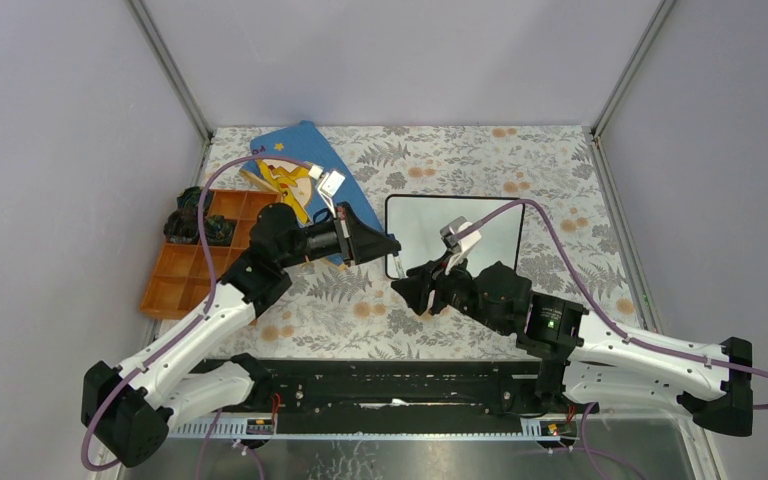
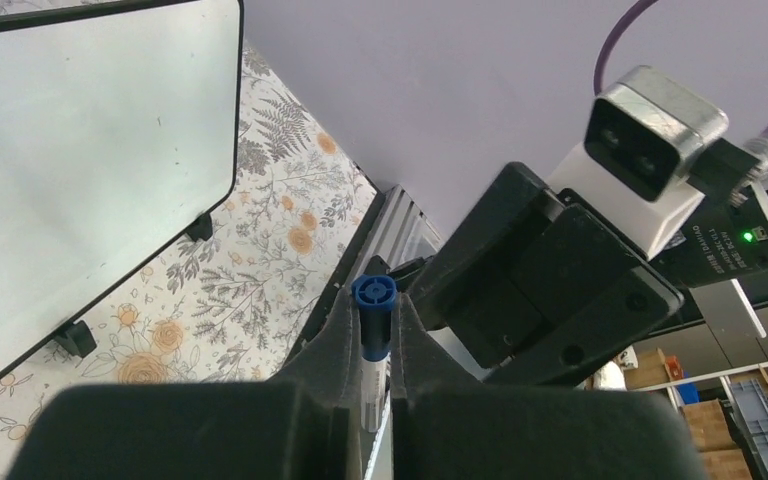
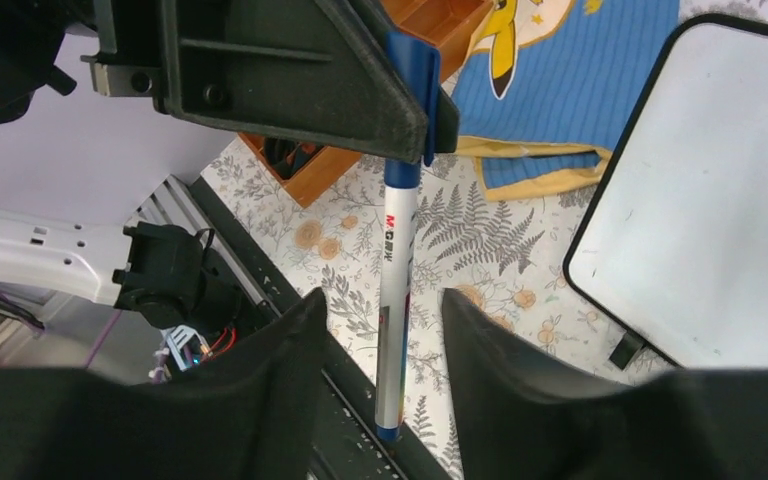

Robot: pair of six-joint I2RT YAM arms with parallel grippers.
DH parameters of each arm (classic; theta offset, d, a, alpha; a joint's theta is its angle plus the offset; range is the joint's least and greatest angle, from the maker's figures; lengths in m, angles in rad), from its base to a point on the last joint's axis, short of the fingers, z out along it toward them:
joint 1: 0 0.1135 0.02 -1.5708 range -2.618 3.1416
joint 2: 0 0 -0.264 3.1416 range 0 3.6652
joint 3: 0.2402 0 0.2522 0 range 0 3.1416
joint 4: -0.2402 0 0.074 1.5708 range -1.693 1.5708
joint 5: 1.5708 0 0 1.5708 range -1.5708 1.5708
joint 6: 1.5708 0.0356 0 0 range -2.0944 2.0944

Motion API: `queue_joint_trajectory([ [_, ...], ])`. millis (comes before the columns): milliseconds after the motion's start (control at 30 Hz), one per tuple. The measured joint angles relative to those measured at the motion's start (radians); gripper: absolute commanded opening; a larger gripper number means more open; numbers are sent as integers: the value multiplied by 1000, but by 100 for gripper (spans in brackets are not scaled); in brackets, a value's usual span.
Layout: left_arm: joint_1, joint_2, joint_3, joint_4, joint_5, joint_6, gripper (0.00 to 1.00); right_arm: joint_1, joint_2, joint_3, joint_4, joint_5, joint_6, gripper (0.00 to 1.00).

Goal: Write a sentence on the whiteboard
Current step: Open the whiteboard marker at the center of the board.

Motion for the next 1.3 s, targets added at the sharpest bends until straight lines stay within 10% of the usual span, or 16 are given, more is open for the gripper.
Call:
queue_joint_trajectory([
  [467, 0, -104, -62, 111, 54, -61, 0, -97, -24, 0, 111, -209, 205, 68],
  [1300, 0, -193, -87, 221, 97, -121, 0, -124, 44, -1, 303, -461, 343, 12],
])
